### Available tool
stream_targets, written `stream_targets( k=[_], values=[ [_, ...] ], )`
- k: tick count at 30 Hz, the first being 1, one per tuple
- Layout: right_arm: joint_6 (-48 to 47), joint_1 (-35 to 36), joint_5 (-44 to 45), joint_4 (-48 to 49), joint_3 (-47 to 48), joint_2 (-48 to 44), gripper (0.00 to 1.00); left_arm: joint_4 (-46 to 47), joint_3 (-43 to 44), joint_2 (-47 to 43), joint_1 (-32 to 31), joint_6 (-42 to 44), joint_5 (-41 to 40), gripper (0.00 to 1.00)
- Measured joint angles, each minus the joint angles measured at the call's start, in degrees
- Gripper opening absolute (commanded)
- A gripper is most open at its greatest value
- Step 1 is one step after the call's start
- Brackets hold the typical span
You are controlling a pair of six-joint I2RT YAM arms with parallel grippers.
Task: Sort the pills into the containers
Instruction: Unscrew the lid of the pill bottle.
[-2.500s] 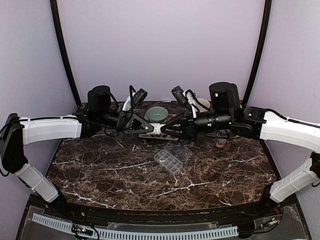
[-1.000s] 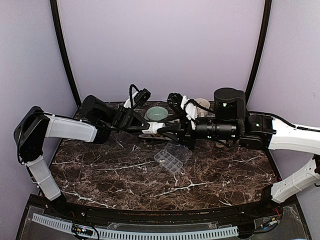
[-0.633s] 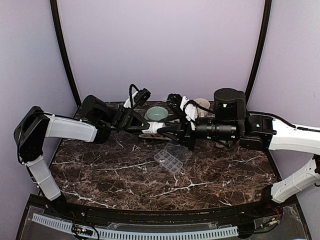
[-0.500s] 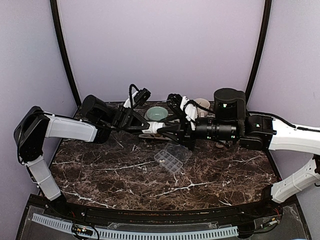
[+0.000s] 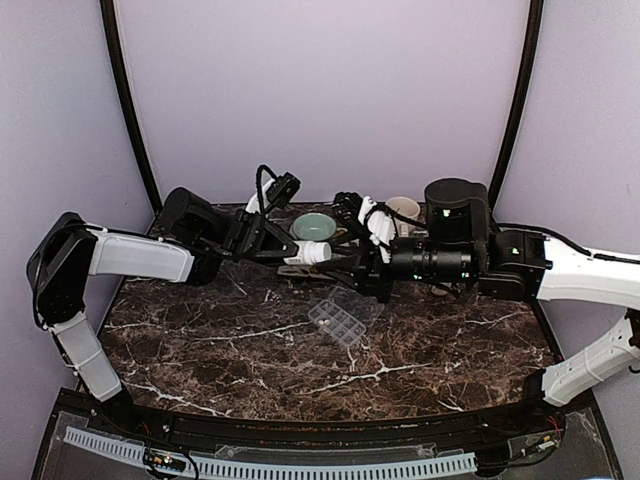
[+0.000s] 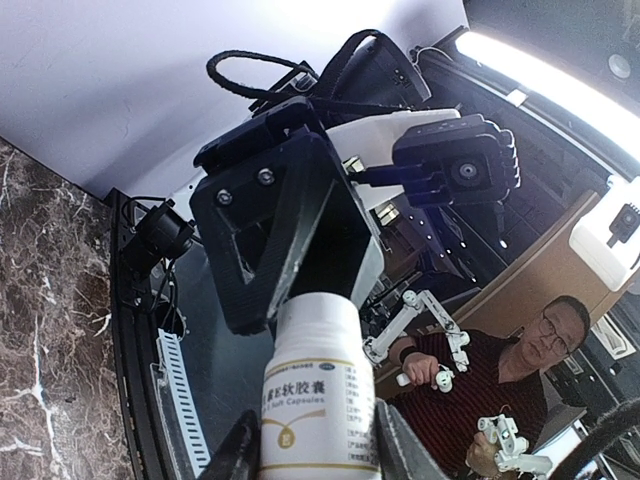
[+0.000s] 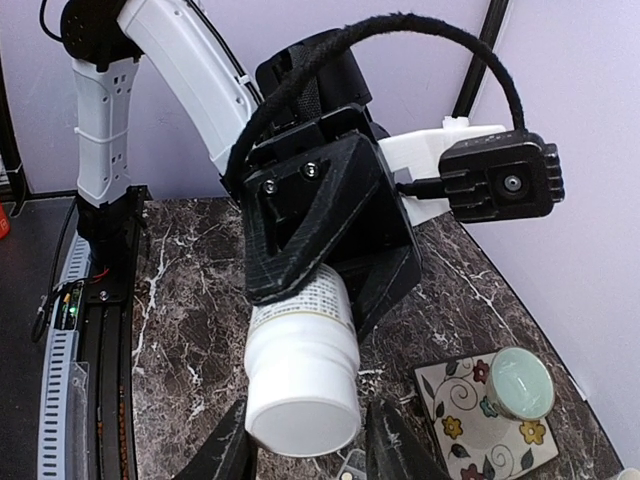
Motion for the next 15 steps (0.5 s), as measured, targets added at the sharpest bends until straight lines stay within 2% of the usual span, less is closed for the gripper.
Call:
stream_targets(
  k=[7,15],
  values=[
    [0.04,-0.17,1.29,-1.49,0.00,0.00,0.40,-0.92,0.07,-1.49,-0.07,2.03,0.33,0.00],
    [1.66,-0.83,2.95,-1.70,0.00,0.00,0.50,-6.58,0.07,-3.43,-0.79,7.91,1.33,0.00]
  ],
)
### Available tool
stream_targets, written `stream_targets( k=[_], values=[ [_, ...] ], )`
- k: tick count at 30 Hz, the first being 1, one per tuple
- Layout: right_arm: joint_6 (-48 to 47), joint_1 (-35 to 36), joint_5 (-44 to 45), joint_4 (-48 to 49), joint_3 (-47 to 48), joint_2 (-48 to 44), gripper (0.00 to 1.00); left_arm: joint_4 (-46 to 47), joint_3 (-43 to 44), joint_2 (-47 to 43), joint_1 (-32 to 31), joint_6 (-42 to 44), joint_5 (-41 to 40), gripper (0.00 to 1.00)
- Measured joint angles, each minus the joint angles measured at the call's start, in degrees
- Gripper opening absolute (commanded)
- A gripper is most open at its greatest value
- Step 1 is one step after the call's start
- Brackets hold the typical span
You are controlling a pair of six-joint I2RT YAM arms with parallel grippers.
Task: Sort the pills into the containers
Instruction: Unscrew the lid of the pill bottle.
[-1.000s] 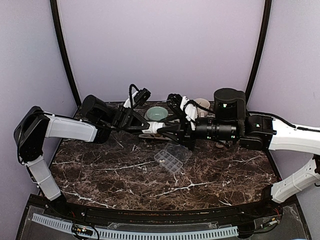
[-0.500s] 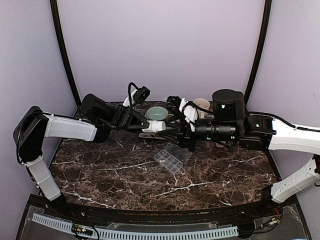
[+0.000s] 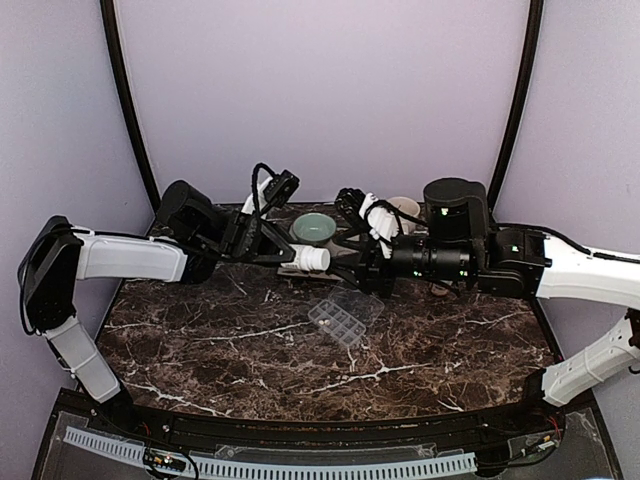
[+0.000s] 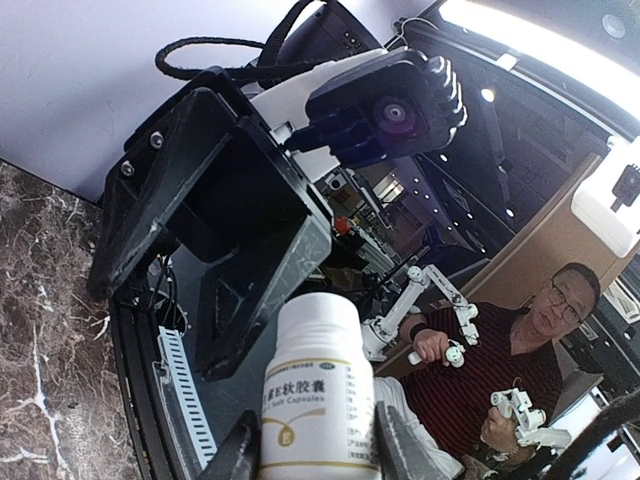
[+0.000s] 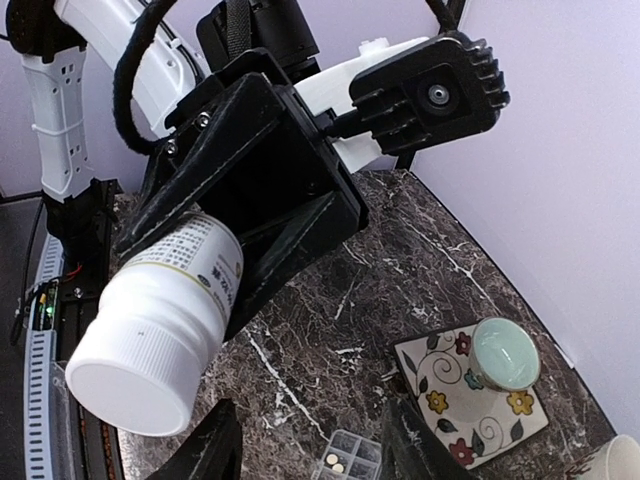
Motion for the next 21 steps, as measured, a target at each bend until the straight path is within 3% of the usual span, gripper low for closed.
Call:
stream_targets(
  k=[12,21],
  values=[
    [3.78,-0.04,0.90,0.00,-0.90,-0.85,0.51,-9.70,0.00,-2.03,0.48,9.40,-1.07,0.00],
    [16.13,-3.50,2.51,-1.36,-1.18,-0.87,0.47,-16.76,0.00,-5.01,1.81,17.64,-4.02,0.00]
  ],
)
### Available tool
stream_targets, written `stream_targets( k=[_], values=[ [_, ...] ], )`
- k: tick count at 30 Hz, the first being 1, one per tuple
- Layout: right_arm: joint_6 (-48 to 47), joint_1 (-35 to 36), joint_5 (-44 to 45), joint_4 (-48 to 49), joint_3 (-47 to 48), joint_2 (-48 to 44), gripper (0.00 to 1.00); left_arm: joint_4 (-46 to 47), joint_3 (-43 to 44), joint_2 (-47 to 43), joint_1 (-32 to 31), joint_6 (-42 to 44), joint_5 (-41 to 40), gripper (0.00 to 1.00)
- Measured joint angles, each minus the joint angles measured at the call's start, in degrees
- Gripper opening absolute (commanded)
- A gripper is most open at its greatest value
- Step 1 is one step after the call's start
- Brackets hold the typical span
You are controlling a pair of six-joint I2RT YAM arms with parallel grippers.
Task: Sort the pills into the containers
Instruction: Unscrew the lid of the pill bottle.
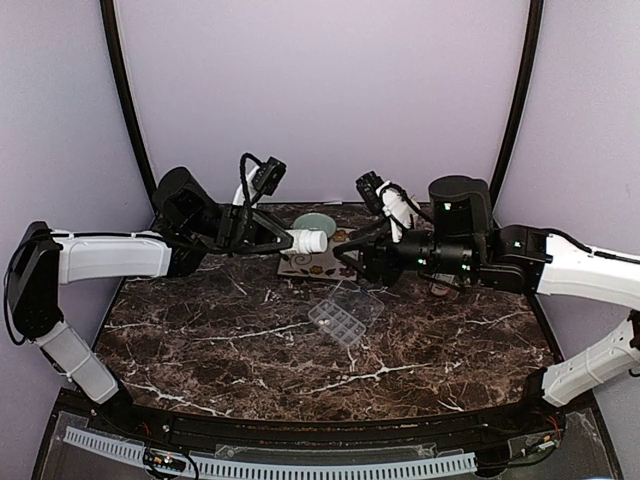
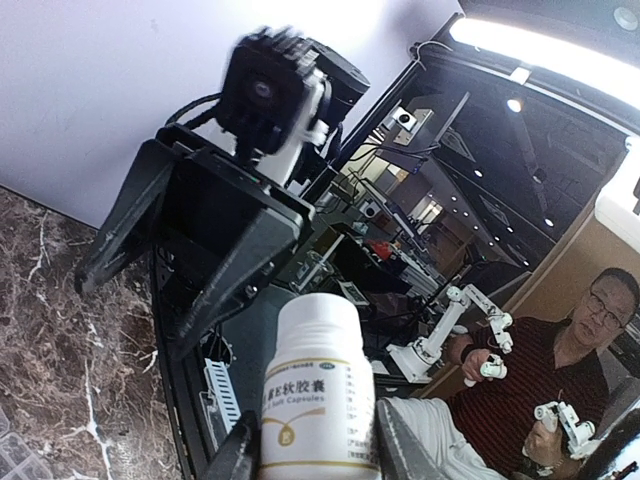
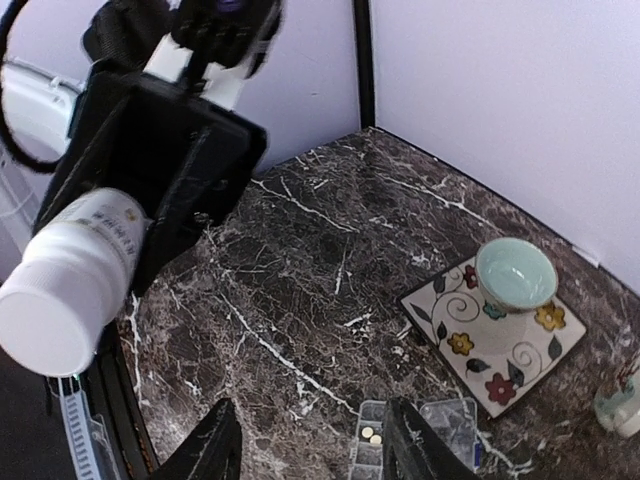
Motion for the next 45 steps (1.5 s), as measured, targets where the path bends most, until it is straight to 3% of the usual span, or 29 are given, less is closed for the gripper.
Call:
stream_targets(
  k=[10,20,45],
  values=[
    [26.29,-12.24,-9.33,2.25,-1.14,-4.26,0.49,-12.15,0.00,-2.89,0.61,12.87,-3.13,0.00],
    [46.40,-14.93,-22.51,10.29,-3.52,-4.02,0.56,-19.61,0.00,-3.50,0.96,20.68,-4.98,0.00],
    [57.70,-13.25,-31.06,19.85,-7.56,1.60,0.57,-25.68,2.51,-2.58,0.98,26.80,-6.21,0.00]
  ],
)
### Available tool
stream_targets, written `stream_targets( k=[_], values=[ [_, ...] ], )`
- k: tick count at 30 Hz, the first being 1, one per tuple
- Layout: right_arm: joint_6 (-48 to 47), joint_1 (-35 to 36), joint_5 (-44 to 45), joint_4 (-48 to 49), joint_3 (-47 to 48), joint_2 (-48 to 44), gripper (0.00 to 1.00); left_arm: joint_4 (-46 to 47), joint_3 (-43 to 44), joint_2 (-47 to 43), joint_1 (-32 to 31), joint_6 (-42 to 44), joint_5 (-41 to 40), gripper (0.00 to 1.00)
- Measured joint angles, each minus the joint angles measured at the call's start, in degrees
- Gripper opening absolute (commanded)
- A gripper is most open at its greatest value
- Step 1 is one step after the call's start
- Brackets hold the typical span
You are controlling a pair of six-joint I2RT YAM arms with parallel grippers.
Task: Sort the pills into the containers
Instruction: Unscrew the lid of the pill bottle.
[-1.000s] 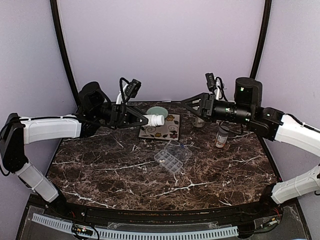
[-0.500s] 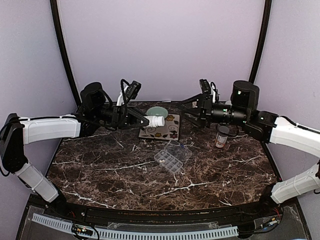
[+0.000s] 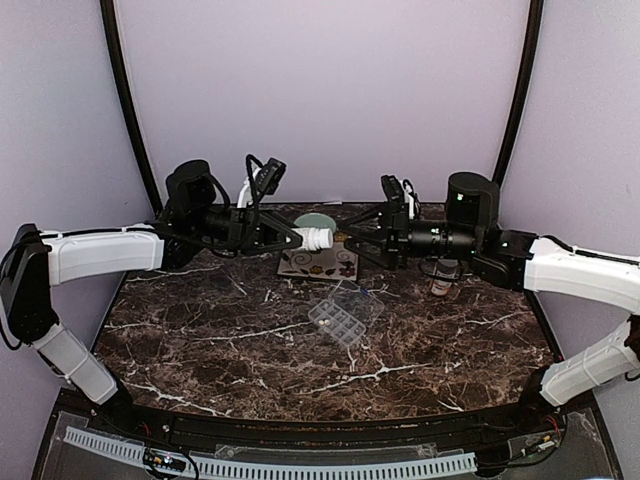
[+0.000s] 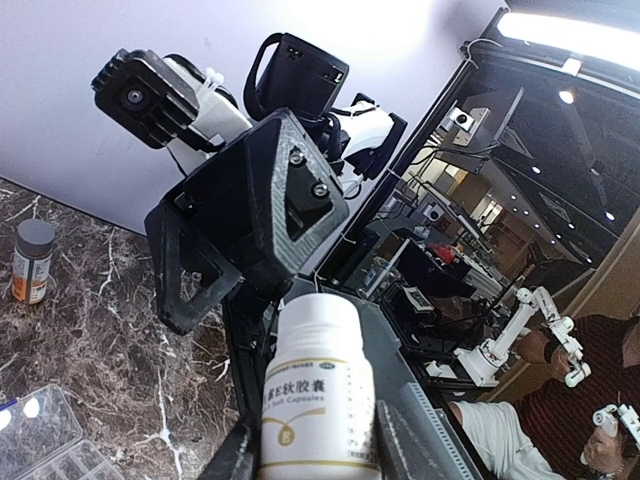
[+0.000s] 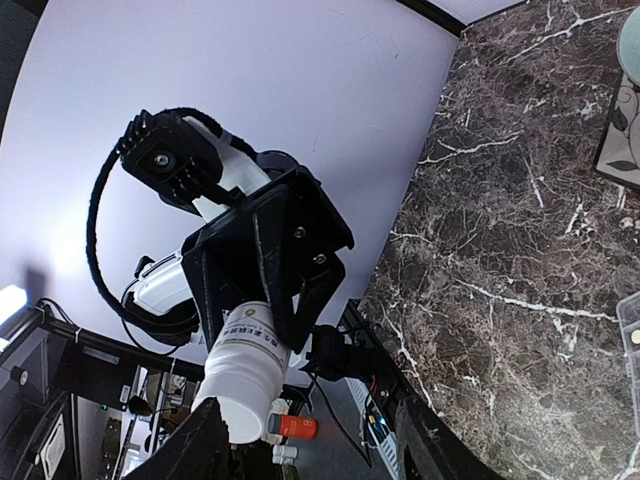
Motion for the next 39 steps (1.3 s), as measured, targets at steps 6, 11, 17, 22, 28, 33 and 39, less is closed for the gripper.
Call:
stream_targets(
  k=[6,11,17,22,28,33,39],
  values=[
    [0.61,0.72,-0.24,1.40,0.00,0.52,0.58,-2.05,0.59,1.22,0.00,1.62,-0.48,0.00],
    [0.98,1.38,-0.28,1.77,0.02,0.87,0.57,-3.65,1.31,2.27,0.00,2.69,-0.66,0.00],
    [1.03,1.97,-0.44,1.79,0.09,1.81,0.57,-4.09,1.95,2.62,0.00,3.15,-0.87,0.00],
    [0.96,2.29,-0.48,1.62,0.98,2.60,0.57,-4.44,2.21,2.89,0.00,3.63,-0.87,0.00],
    [0.48,2.32,-0.46,1.33,2.51,2.75,0.56,-4.57,2.21,2.89,0.00,4.04,-0.87,0.00],
    [0.13,2.36,-0.52,1.20,2.62,3.19,0.54,-4.96,2.21,2.91,0.00,4.26,-0.87,0.00],
    [-0.57,2.93,-0.63,-0.04,3.54,3.89,0.49,-5.81,2.21,2.99,0.00,4.63,-0.94,0.00]
  ],
)
